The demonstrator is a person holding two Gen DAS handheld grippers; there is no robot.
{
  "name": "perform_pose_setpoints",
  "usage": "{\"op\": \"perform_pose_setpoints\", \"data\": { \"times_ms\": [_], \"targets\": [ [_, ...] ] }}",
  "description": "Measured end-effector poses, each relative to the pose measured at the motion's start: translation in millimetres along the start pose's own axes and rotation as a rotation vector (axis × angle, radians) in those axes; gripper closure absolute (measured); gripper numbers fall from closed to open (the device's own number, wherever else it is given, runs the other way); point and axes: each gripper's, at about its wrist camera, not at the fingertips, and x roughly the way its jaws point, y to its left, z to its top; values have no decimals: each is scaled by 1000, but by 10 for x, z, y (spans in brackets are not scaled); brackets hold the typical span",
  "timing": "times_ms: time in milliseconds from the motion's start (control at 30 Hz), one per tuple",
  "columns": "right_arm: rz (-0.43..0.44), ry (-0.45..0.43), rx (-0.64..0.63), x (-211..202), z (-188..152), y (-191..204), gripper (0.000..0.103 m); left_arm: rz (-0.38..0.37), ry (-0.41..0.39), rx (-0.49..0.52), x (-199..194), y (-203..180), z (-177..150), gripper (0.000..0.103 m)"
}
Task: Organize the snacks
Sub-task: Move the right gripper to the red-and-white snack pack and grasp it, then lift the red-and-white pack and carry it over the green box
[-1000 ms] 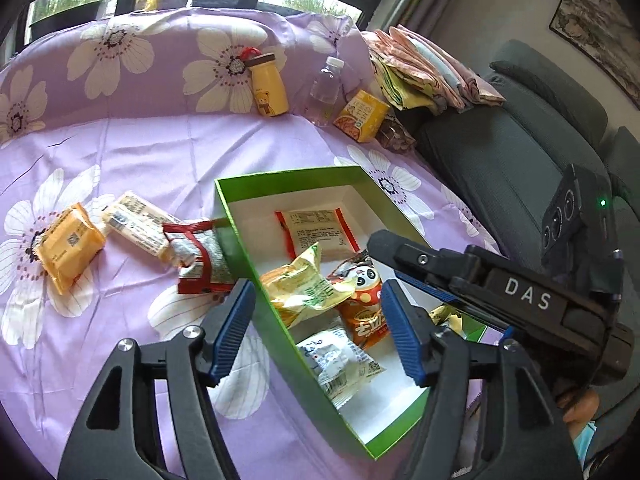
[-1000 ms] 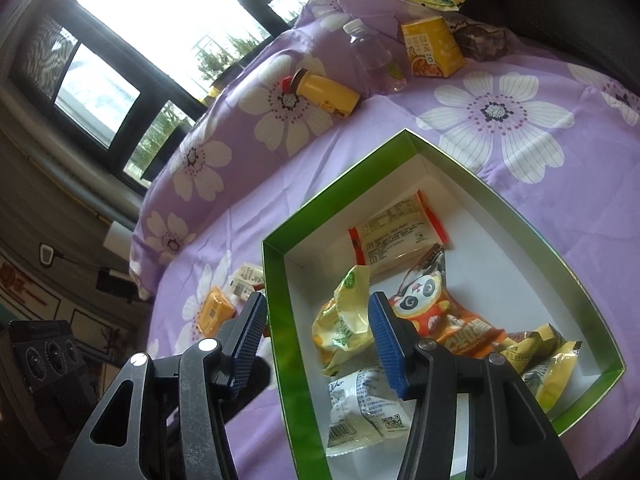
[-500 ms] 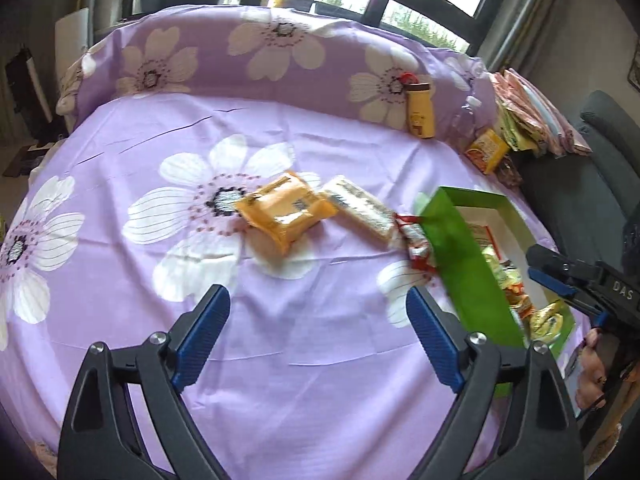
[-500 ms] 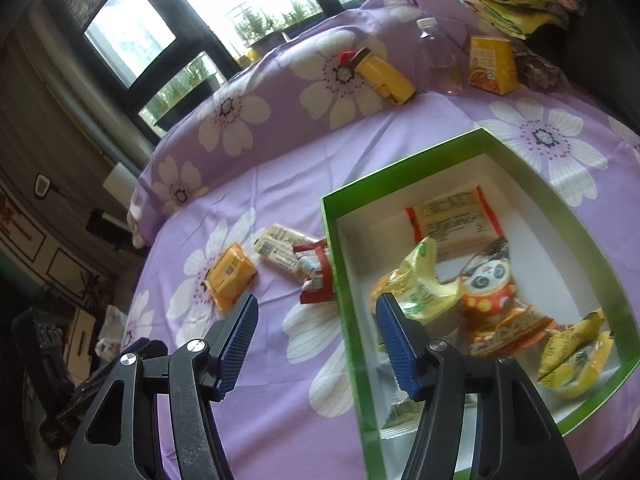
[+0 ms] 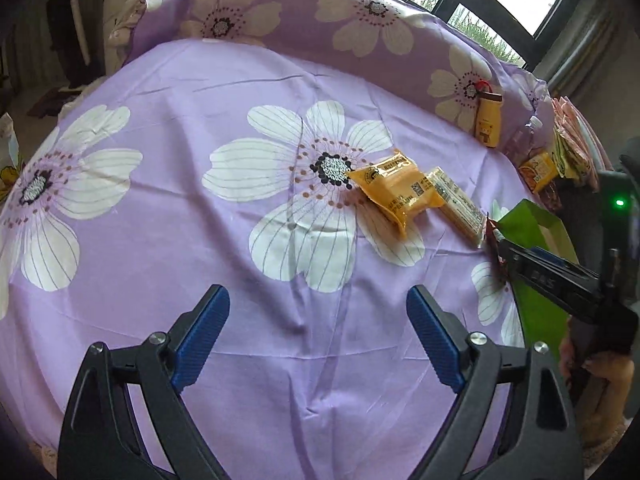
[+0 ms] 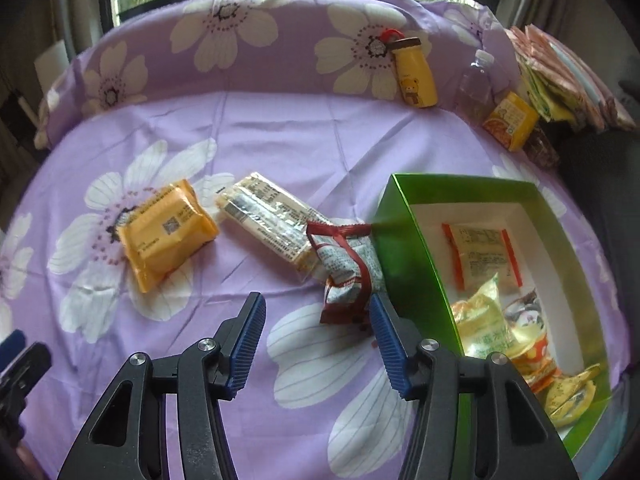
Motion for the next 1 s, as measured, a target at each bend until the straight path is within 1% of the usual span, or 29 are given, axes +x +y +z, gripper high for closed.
{"op": "perform_pose_setpoints", "data": {
  "times_ms": [67,100,167,267,333,367,433,467,533,567,667,700,767,900,967,1000],
  "targets": [
    [-76,22,-45,148,61,105,47,-28,17,-18,7,20,5,13],
    [-108,45,-65,234,85,144,48,-27,15,-13,-3,11,7,13],
    [-173,70,-99,348,111,191,51,-7,-4,8,-42,-24,10,13],
    [-273,64,-125,435,138,199,51,10,-16,32,-60,-57,4,13],
    [-278,84,-122,501,148,170,52,-2,-3,32,-46,-52,2,13],
    [-265,97,-118,539,160,168,59,-8,1,27,-42,-45,3,13],
    [-258,106,-126,580,169,160,66,-12,4,20,-38,-36,3,13],
    [-274,101,-142,588,163,174,75,-10,5,19,-36,-33,5,13],
    [-308,77,-158,571,150,173,78,-5,7,17,-30,-28,9,13],
    [-290,69,-147,550,140,148,79,-5,10,17,-30,-28,5,13],
    [-192,62,-105,421,84,61,79,-11,14,17,-33,-29,-1,13],
    [-132,61,-84,339,53,31,79,-13,14,18,-34,-30,-1,13],
    [29,64,-42,159,-16,0,80,-9,15,17,-32,-35,0,13],
    [394,83,22,-148,-185,36,80,0,18,6,-23,-22,-11,13],
    [582,140,62,-158,-289,88,80,1,24,2,-10,-13,-15,13],
    [659,177,80,-126,-340,125,80,0,28,1,2,-12,-18,13]
  ]
}}
